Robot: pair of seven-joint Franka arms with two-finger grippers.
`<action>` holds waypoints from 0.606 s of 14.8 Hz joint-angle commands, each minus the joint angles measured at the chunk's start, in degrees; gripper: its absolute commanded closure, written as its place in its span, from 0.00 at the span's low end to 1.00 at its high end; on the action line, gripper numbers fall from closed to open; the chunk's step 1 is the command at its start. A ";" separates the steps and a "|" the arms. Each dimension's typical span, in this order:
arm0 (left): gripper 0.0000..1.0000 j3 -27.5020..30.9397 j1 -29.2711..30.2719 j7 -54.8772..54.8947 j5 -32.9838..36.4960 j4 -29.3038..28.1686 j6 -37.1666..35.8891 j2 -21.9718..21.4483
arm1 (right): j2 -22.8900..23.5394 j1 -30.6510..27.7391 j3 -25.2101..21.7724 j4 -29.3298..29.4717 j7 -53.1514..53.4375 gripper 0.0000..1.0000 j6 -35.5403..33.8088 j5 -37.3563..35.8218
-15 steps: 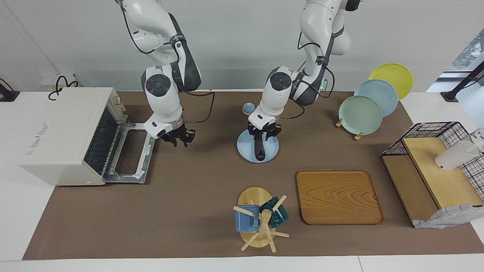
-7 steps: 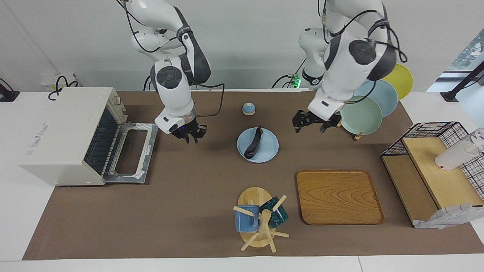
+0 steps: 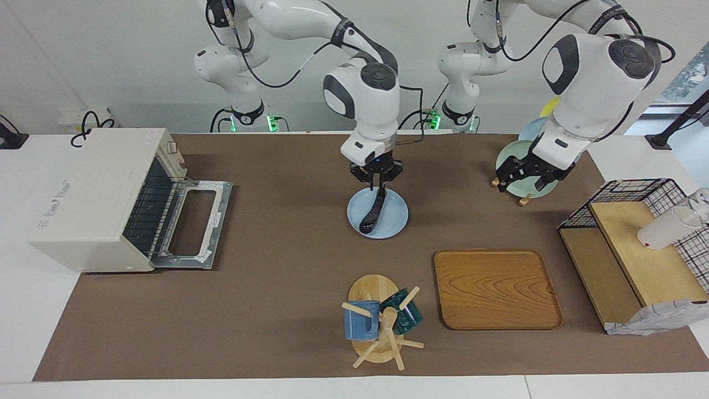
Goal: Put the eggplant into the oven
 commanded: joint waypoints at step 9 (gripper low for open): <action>0.00 -0.33 -0.13 1.68 1.45 -6.88 -3.26 -7.39 | 9.62 8.41 -0.20 1.00 5.04 0.61 11.06 -9.38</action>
